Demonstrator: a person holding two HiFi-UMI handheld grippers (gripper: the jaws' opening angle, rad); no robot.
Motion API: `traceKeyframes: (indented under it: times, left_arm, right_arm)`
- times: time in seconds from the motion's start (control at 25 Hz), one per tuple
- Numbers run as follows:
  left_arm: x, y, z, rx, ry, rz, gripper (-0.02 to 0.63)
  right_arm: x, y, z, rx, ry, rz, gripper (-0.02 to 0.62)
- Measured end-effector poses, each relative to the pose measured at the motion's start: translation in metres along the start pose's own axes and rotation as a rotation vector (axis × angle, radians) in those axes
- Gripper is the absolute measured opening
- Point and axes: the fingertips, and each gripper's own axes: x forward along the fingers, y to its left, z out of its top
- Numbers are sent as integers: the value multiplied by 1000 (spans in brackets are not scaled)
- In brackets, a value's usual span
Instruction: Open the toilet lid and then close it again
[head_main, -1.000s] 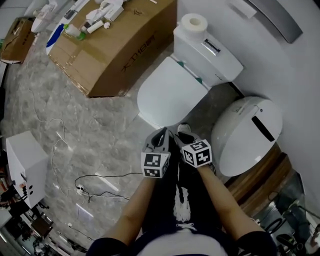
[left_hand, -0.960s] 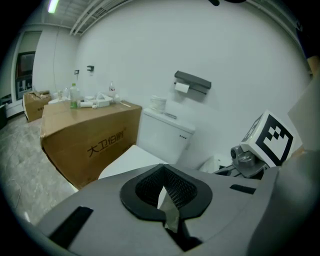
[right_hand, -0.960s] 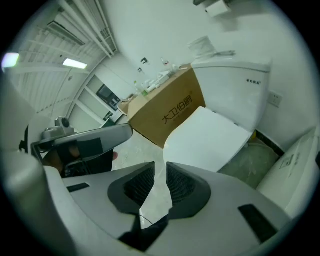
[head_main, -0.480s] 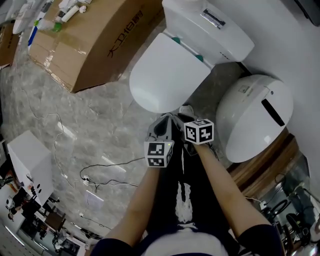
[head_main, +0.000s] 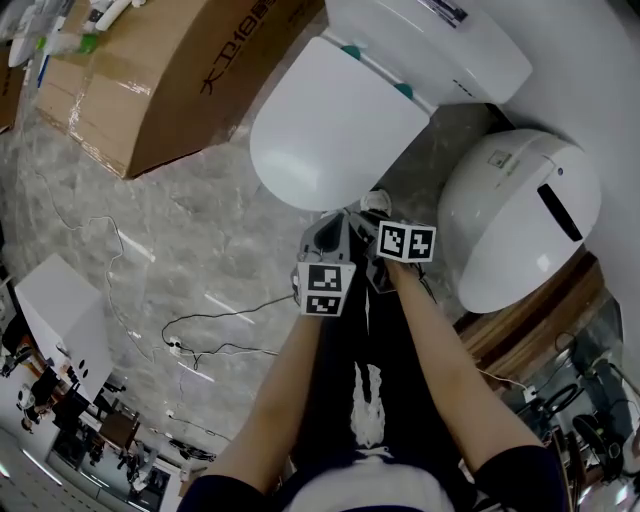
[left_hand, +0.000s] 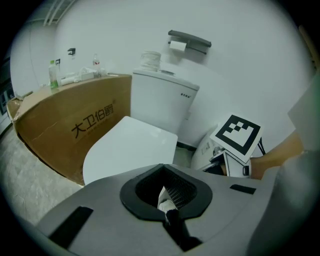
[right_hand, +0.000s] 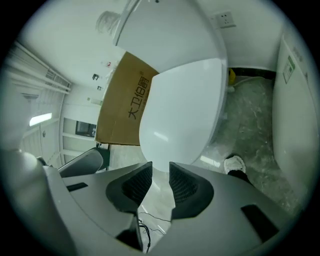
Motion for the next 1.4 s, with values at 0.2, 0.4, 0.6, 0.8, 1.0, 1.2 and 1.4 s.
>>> traceKeyframes:
  times: [0.2, 0.4, 0.6, 0.8, 1.0, 1.2, 1.4]
  left_arm:
    - [13, 2, -17, 16, 38, -2, 5]
    - [24, 4, -28, 22, 65, -10, 5]
    - [37, 5, -36, 13, 86, -20, 5]
    - [54, 6, -51, -28, 125, -30, 5]
    - [69, 5, -62, -14, 147, -37, 5]
    - [73, 7, -68, -21, 151, -35, 5]
    - [75, 9, -76, -14, 171, -29, 5]
  right_arm:
    - [18, -28, 0, 98, -28, 3, 69]
    - [34, -54, -2, 169, -43, -9, 71]
    - [46, -71, -5, 183, -20, -13, 77]
    - [58, -83, 4, 267, -58, 6, 80]
    - [73, -94, 3, 303, -45, 15, 87]
    - [79, -96, -1, 340, -66, 39, 89]
    - [79, -95, 2, 420, -127, 62, 87]
